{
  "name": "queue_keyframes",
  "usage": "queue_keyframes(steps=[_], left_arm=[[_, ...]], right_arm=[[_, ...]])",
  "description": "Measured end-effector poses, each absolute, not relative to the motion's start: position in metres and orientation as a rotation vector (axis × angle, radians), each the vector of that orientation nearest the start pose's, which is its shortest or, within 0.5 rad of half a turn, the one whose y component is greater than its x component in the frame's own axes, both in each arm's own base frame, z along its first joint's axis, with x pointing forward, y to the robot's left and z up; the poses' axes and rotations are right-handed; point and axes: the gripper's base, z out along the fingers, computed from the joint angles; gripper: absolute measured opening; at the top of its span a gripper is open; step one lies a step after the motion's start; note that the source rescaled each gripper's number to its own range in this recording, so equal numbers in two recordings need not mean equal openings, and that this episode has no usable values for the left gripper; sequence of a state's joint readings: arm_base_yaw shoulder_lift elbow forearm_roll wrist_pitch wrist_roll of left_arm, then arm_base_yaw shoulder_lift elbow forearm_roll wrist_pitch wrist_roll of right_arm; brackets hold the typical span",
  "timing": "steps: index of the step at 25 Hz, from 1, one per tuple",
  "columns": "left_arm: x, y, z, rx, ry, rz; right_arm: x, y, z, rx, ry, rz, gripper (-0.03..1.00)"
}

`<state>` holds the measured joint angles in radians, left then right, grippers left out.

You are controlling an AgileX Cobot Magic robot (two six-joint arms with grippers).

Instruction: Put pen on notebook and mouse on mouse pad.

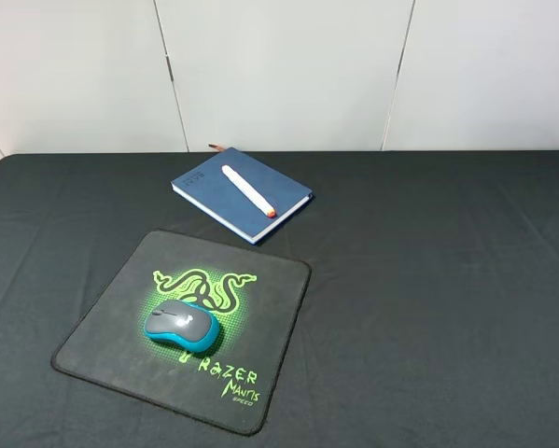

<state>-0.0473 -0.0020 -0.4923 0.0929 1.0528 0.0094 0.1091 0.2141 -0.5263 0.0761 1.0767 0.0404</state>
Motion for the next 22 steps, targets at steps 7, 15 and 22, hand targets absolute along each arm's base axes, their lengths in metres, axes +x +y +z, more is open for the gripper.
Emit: queue_keyframes(steps=[7,15,22], left_arm=[[-0.004,0.008,0.276,0.054,2.039,0.087],[-0.004,0.008,0.276,0.054,2.039,0.087],[-0.004,0.008,0.276,0.054,2.039,0.087]], right_arm=[[0.002,0.005,0.278,-0.021,2.053,0.131,1.00],[-0.004,0.004,0.278,-0.019,2.016,0.129,1.00],[-0.004,0.004,0.278,-0.019,2.015,0.130,1.00]])
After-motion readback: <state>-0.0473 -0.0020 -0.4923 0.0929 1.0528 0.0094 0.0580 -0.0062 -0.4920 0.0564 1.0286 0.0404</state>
